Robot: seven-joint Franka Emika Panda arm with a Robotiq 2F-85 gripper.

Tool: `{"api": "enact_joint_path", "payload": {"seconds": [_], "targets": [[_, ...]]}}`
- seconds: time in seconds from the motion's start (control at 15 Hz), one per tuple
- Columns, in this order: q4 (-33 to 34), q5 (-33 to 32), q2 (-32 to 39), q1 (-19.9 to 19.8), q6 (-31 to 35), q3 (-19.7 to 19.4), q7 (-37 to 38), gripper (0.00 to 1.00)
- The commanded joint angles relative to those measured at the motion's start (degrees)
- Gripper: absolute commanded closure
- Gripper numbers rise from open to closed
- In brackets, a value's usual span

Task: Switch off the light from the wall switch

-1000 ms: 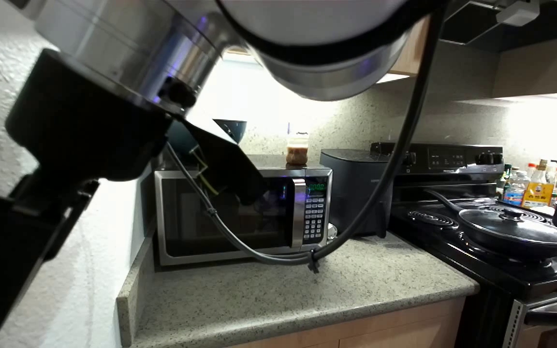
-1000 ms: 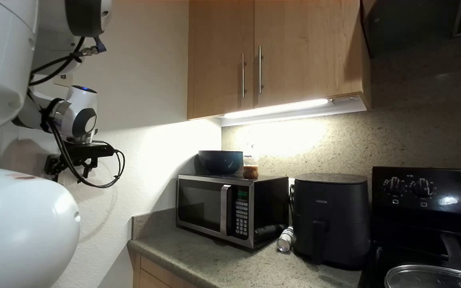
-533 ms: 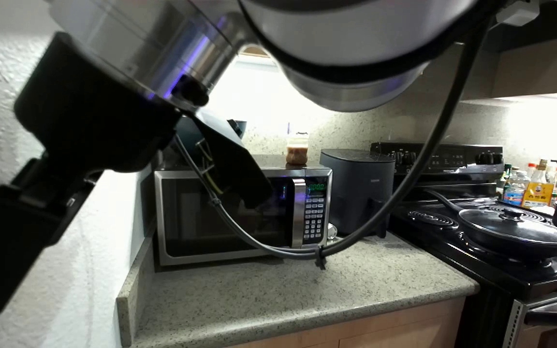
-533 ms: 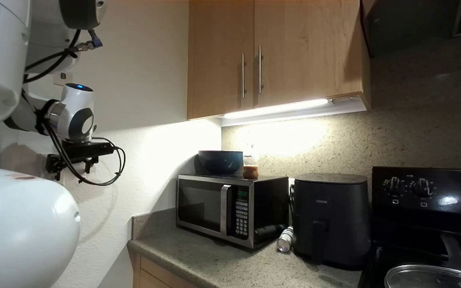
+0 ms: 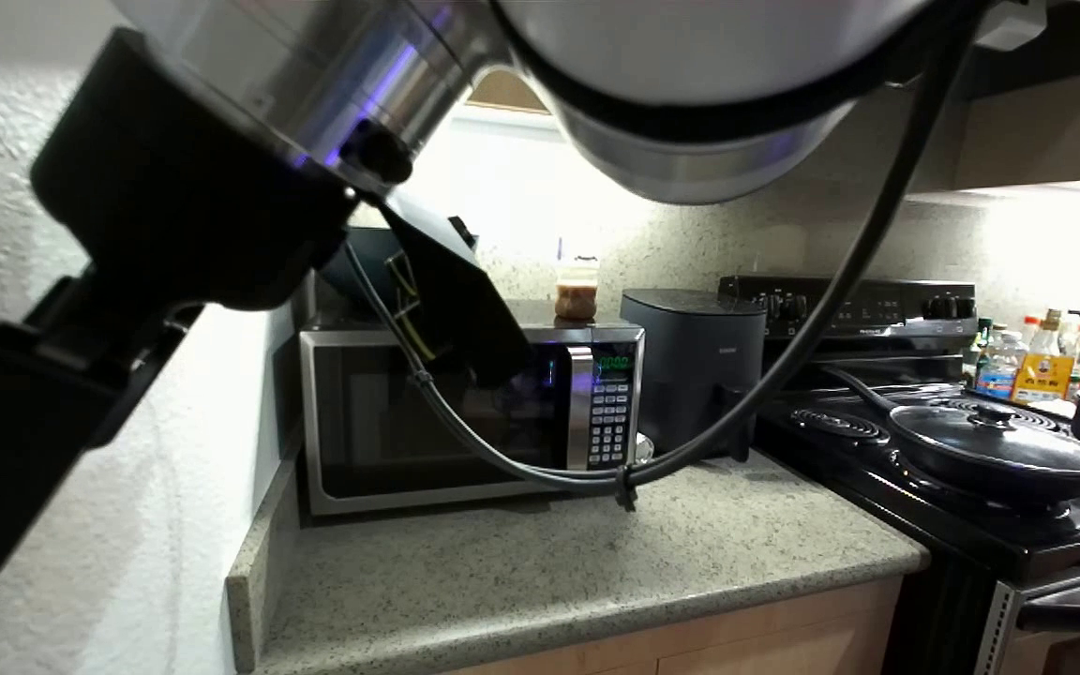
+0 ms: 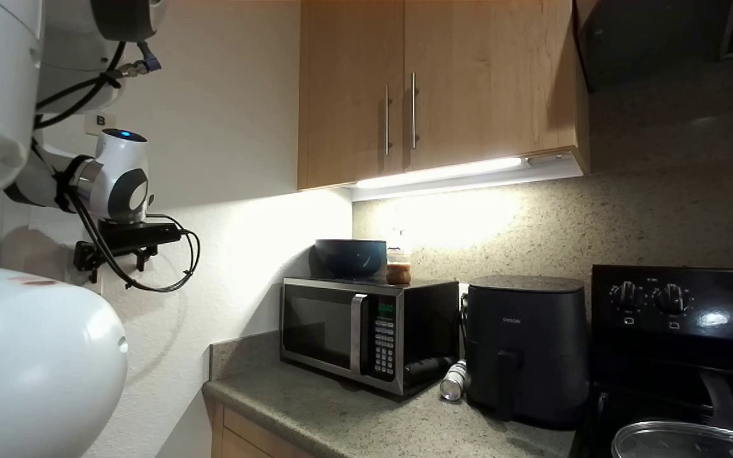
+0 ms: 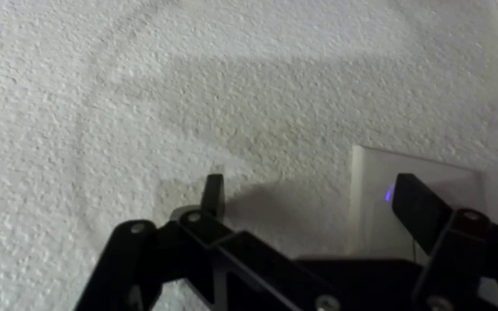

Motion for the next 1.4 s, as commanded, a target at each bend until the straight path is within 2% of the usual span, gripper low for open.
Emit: {"api": "enact_joint_path", "payload": {"seconds": [0.0,0.27,0.4,0.47,0.6,0.8,1.0,1.13,1.33], "targets": [[-2.63,2.55,-4.11,0.06,5.44,0.32,0.51,0.00],[-4.69,5.76,-6.73,0.30,9.93,0.18,-0.09,0.00],[-5.96,2.73,-8.10,-0.48,10.91,-0.13,3.94,0.00],[-3.60,3.45,-5.30,-0.03,8.36,-0.09,0.88,0.00],[-3.87,3.43,-6.25,-0.08,9.20,-0.26,2.16,0.00],[-2.84,4.54,-5.15,0.06,2.83,-0.25,3.54,0.00],[-2.83,2.98,-4.60,-0.71,-3.55,-0.67,9.15,0.00],[-2.37,3.63,-4.26,1.04,-6.06,-2.46,10.68,0.00],[-2.18,4.06,-4.33,1.43,-7.10,-2.85,11.07,0.00]]}}
